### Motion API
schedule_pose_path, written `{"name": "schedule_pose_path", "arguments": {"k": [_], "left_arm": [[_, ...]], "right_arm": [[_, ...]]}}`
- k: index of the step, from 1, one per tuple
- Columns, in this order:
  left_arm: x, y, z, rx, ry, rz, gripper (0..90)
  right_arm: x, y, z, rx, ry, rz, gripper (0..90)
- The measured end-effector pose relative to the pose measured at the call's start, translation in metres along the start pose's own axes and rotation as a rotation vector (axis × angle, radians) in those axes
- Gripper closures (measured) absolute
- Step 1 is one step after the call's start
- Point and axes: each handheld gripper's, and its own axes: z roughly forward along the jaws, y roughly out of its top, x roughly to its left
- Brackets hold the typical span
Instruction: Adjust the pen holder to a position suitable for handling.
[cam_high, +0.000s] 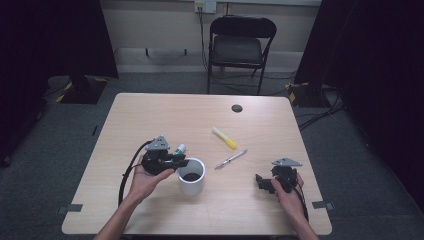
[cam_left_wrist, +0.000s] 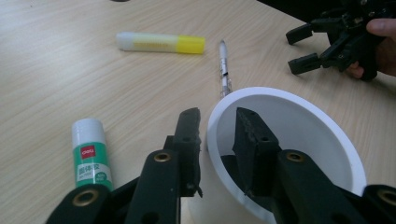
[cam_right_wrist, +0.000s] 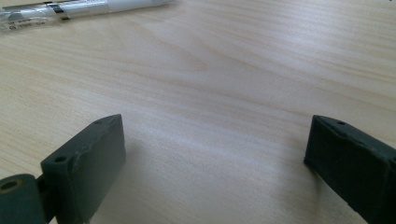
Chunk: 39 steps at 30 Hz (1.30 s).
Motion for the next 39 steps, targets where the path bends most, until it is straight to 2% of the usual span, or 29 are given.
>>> {"name": "schedule_pose_path", "arguments": {"k": [2, 8, 10, 16, 21, 25, 27, 28, 31, 39], "left_arm": [[-0.001, 0.002, 0.003, 0.015, 0.000, 0.012, 73.3], [-0.001, 0.001, 0.006, 0.017, 0.008, 0.003, 80.1], [0.000, 0.001, 0.006, 0.018, 0.009, 0.015, 80.3], [-0.002, 0.001, 0.006, 0.018, 0.011, 0.014, 81.0], [-0.007, 0.002, 0.009, 0.017, -0.001, 0.026, 81.4], [-0.009, 0.003, 0.012, 0.015, -0.014, 0.014, 81.2], [-0.008, 0.004, 0.015, -0.003, -0.033, -0.006, 81.1], [-0.009, 0.005, 0.017, 0.002, -0.028, 0.006, 81.2], [-0.009, 0.005, 0.019, -0.008, -0.040, -0.007, 81.2], [-0.017, 0.007, 0.021, 0.008, -0.054, 0.018, 81.6]], "right_arm": [[0.000, 0.000, 0.000, 0.000, 0.001, -0.001, 4.0], [0.000, 0.000, 0.000, 0.000, 0.001, -0.002, 4.0], [0.000, 0.000, 0.000, 0.000, 0.001, -0.002, 4.0], [0.000, 0.000, 0.000, 0.000, 0.001, -0.002, 4.0], [0.000, 0.000, 0.000, 0.001, 0.001, -0.001, 4.0], [0.000, 0.000, 0.000, 0.001, 0.001, -0.001, 4.0], [0.000, 0.000, 0.000, 0.000, 0.001, -0.002, 4.0], [0.000, 0.001, 0.001, -0.001, 0.003, -0.008, 4.0], [0.000, 0.001, 0.001, -0.001, 0.006, -0.008, 4.0], [0.000, 0.001, 0.001, 0.000, 0.006, -0.008, 4.0]]}}
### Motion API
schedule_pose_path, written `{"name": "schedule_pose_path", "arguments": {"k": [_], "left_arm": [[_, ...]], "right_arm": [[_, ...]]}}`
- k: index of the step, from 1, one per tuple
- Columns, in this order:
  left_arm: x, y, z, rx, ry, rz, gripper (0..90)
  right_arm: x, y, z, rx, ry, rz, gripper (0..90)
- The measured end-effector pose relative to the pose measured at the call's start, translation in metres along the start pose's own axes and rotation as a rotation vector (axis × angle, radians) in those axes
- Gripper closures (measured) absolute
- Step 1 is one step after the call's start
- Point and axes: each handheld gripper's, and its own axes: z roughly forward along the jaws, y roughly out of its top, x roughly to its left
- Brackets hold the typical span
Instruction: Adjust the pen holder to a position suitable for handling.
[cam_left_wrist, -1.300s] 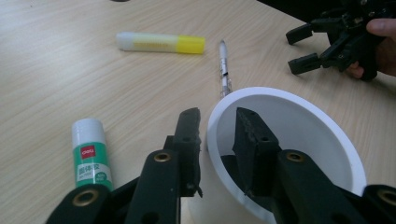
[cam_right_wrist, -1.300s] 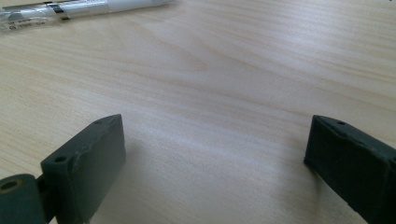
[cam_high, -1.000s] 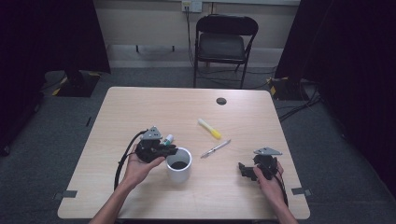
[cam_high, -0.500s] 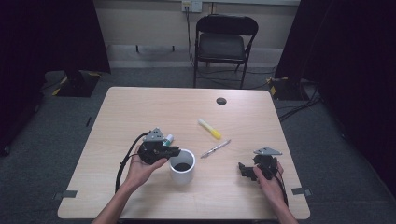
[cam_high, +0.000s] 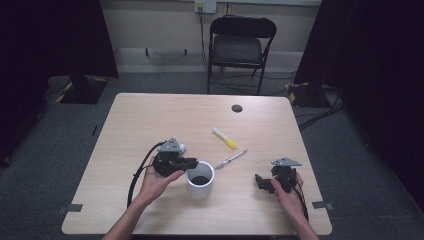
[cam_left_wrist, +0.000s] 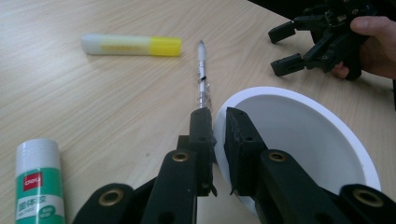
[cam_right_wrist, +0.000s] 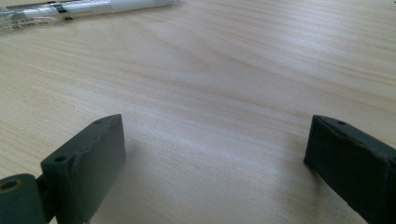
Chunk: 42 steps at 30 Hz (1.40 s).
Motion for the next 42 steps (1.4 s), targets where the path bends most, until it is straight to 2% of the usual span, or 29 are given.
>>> {"name": "schedule_pose_path", "arguments": {"k": [1, 5, 9, 12, 14, 16, 22, 25, 29, 30, 31, 32, 34, 35, 38, 40, 41, 42], "left_arm": [[-0.001, 0.000, 0.003, -0.011, -0.018, -0.018, 81.6], [-0.003, 0.002, 0.004, -0.005, -0.017, -0.002, 81.7], [-0.002, 0.002, 0.002, -0.015, -0.022, -0.021, 81.1], [-0.001, 0.002, 0.000, -0.034, -0.039, -0.041, 76.9], [0.000, 0.002, -0.003, -0.042, -0.027, -0.044, 69.5], [0.002, 0.003, -0.010, -0.064, -0.027, -0.056, 63.9], [0.007, 0.001, -0.025, -0.095, -0.012, -0.060, 61.7], [0.013, -0.002, -0.039, -0.111, 0.011, -0.074, 56.0], [0.019, -0.006, -0.048, -0.126, 0.022, -0.094, 55.9], [0.021, -0.007, -0.050, -0.119, 0.030, -0.093, 56.3], [0.024, -0.010, -0.051, -0.096, 0.058, -0.080, 56.5], [0.024, -0.010, -0.051, -0.096, 0.058, -0.080, 56.5], [0.029, -0.013, -0.052, -0.078, 0.086, -0.076, 56.5], [0.037, -0.018, -0.051, -0.069, 0.111, -0.098, 56.5], [0.045, -0.023, -0.048, -0.052, 0.119, -0.118, 56.5], [0.050, -0.027, -0.045, -0.018, 0.143, -0.121, 56.8], [0.053, -0.029, -0.043, -0.013, 0.141, -0.127, 56.9], [0.058, -0.032, -0.040, 0.014, 0.161, -0.126, 57.7]], "right_arm": [[0.000, 0.000, 0.000, 0.000, 0.000, 0.000, 4.0], [0.000, 0.000, 0.000, 0.000, 0.000, 0.000, 4.0], [0.000, 0.000, 0.000, 0.000, 0.000, 0.000, 4.0], [0.000, 0.000, 0.000, 0.000, 0.000, 0.000, 4.0], [0.000, 0.000, 0.000, 0.000, 0.000, 0.000, 4.0], [0.000, 0.000, 0.000, 0.000, 0.000, 0.000, 4.0], [0.000, 0.000, 0.000, 0.000, 0.000, 0.000, 4.0], [0.000, 0.000, 0.000, 0.000, 0.000, 0.000, 4.0], [0.000, 0.000, 0.000, 0.000, 0.000, 0.002, 4.0], [0.000, 0.000, 0.000, -0.001, 0.002, -0.001, 4.0], [0.000, 0.000, 0.000, -0.001, 0.003, -0.004, 4.0], [0.000, 0.000, 0.000, -0.001, 0.003, -0.004, 4.0], [0.000, 0.000, 0.000, -0.001, 0.003, -0.005, 4.0], [0.000, 0.000, 0.000, -0.001, 0.003, -0.005, 4.0], [0.000, 0.000, 0.000, -0.001, 0.003, -0.005, 4.0], [0.000, 0.000, 0.000, -0.001, 0.003, -0.005, 4.0], [0.000, 0.000, 0.000, -0.001, 0.003, -0.005, 4.0], [0.000, 0.000, 0.000, -0.001, 0.003, -0.005, 4.0]]}}
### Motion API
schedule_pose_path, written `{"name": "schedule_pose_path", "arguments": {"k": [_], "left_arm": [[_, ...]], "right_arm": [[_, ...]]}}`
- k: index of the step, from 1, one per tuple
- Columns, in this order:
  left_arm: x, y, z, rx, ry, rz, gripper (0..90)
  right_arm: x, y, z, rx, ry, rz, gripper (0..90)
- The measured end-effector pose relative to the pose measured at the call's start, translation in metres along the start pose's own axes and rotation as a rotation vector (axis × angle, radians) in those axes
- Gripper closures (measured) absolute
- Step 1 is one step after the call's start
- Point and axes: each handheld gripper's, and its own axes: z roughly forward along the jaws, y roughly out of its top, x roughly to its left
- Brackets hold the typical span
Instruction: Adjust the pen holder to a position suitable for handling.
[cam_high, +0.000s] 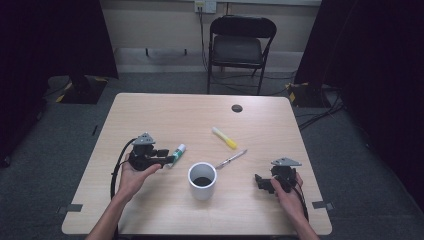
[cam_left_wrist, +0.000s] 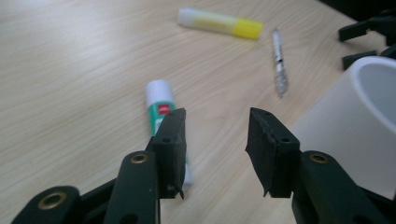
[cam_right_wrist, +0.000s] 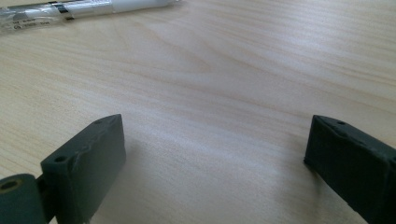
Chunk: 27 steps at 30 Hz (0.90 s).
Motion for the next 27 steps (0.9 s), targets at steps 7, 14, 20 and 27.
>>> {"name": "schedule_pose_path", "arguments": {"k": [7, 14, 20, 27], "left_arm": [[0.009, -0.003, 0.011, 0.031, 0.023, -0.024, 60.0], [0.007, -0.005, 0.025, 0.093, 0.049, 0.018, 61.7], [0.011, -0.009, 0.035, 0.125, 0.057, 0.012, 58.8], [0.006, -0.009, 0.039, 0.165, 0.095, 0.044, 58.1]], "right_arm": [[0.000, 0.000, 0.000, 0.000, 0.000, 0.000, 4.0], [0.000, 0.000, 0.000, 0.000, 0.000, 0.000, 4.0], [0.000, 0.000, 0.000, 0.000, 0.000, 0.000, 4.1], [0.000, 0.000, 0.000, 0.000, 0.000, 0.000, 4.1]]}}
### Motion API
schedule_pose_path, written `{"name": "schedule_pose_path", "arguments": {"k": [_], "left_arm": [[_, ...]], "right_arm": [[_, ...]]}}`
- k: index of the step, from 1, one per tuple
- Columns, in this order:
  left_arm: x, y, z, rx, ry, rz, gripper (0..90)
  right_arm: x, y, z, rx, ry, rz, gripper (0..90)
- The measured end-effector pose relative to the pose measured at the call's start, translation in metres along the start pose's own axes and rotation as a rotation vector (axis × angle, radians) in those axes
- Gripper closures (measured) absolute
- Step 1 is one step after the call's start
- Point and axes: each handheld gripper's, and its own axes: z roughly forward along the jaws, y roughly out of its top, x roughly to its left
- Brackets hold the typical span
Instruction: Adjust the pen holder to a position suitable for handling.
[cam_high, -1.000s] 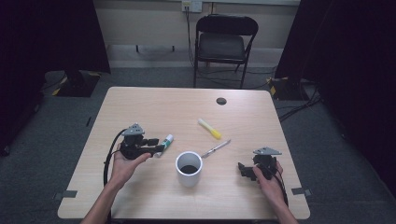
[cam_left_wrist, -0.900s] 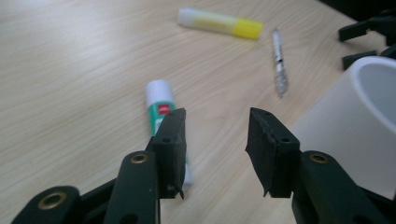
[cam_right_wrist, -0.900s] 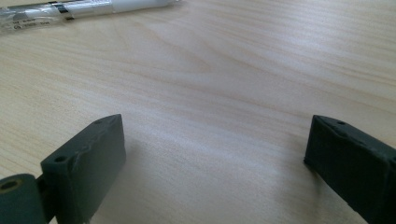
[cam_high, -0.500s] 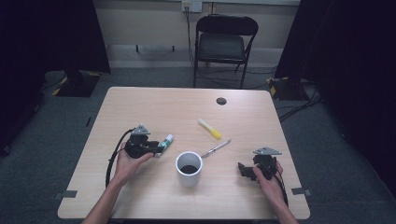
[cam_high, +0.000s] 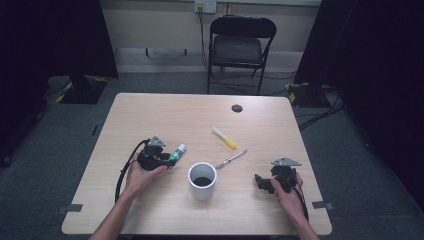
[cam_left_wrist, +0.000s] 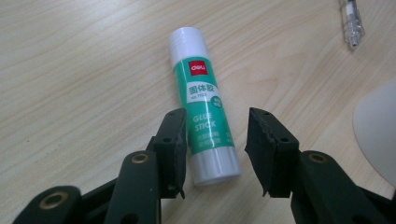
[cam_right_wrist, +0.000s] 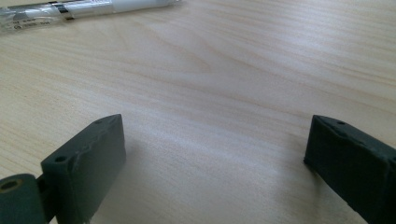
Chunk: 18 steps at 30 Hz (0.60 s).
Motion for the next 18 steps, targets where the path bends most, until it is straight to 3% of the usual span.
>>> {"name": "schedule_pose_path", "arguments": {"k": [11, 18], "left_arm": [[0.0019, -0.0031, 0.0044, 0.024, -0.008, -0.007, 65.8], [0.0036, -0.0089, -0.0037, 0.050, -0.026, 0.012, 66.0]], "right_arm": [[0.0000, 0.0000, 0.0000, 0.000, 0.000, 0.000, 4.1], [0.0000, 0.0000, 0.0000, 0.000, 0.000, 0.000, 4.1]]}}
